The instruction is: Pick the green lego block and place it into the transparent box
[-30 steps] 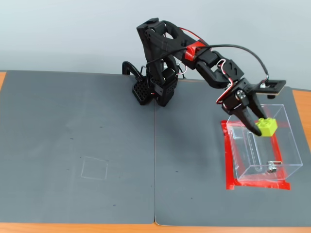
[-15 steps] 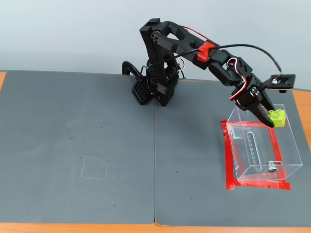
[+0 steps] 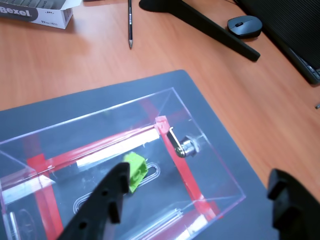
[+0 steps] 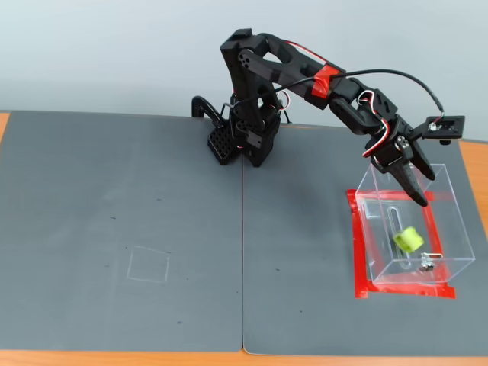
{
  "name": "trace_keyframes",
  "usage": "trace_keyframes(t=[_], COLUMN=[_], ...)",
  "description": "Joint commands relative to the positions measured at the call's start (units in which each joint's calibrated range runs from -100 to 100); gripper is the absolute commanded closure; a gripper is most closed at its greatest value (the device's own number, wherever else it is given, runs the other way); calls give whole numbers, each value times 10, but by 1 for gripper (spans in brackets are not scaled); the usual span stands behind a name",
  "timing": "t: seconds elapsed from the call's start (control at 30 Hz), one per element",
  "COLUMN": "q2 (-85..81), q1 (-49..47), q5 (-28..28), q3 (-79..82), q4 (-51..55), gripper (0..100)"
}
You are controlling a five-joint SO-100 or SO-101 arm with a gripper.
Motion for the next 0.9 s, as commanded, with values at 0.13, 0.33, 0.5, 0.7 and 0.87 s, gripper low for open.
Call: trace_keyframes(t=[0.13,0.33,0.5,0.7,0.87], q2=[-17,-71,-138,-224,-294], q1=[15,56,97,147,196], q5=[4,4,4,3,0], q3=[-25,-9,37,98,158], q4=[1,2,2,1,1], gripper=[68,70,82,98,98])
